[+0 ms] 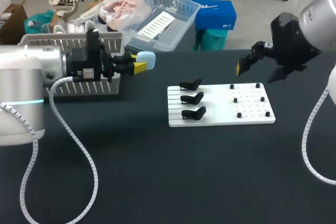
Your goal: Pick up each earbud case from the left stands, insert the matching earbuds, close the lid, and place the case in the box.
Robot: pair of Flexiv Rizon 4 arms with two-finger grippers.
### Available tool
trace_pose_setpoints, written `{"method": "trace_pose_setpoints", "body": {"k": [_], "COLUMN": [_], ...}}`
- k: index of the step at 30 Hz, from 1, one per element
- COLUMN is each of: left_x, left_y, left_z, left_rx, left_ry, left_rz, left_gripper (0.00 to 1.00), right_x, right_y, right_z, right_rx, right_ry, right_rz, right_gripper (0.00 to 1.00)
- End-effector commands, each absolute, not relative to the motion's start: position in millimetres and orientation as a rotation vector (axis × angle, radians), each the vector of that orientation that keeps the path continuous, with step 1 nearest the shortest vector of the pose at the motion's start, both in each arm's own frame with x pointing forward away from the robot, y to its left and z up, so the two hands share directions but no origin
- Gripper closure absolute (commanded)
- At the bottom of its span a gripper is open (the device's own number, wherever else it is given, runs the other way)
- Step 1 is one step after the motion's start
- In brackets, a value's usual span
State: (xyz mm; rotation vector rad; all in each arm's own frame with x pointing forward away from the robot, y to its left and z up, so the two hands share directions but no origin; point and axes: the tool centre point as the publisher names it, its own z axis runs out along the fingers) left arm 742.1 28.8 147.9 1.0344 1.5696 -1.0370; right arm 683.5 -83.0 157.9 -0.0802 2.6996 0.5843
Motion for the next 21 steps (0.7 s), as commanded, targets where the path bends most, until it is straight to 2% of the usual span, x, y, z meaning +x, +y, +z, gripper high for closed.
{"method": "trace_pose_setpoints", "body": {"k": [1,11,21], "left_x": [731,738,763], "left_y": [65,129,163], "left_z": [150,137,132], "left_rx": [0.899,0.695,0.645], "left_ry": [1.647,1.790,1.875], "left_rz": [-0.947,-0.874,-0.728], "left_gripper": [1.00,1.00,1.00], "right_x": [682,681,681], "right_y": [-84,-83,-83], "right_z": [154,153,153], "right_rx": [-0.034,-0.035,-0.035], "right_ry": [2.657,2.654,2.654], "right_rz": [0.541,0.540,0.540], "right_gripper": [0.00,0.00,0.00]}}
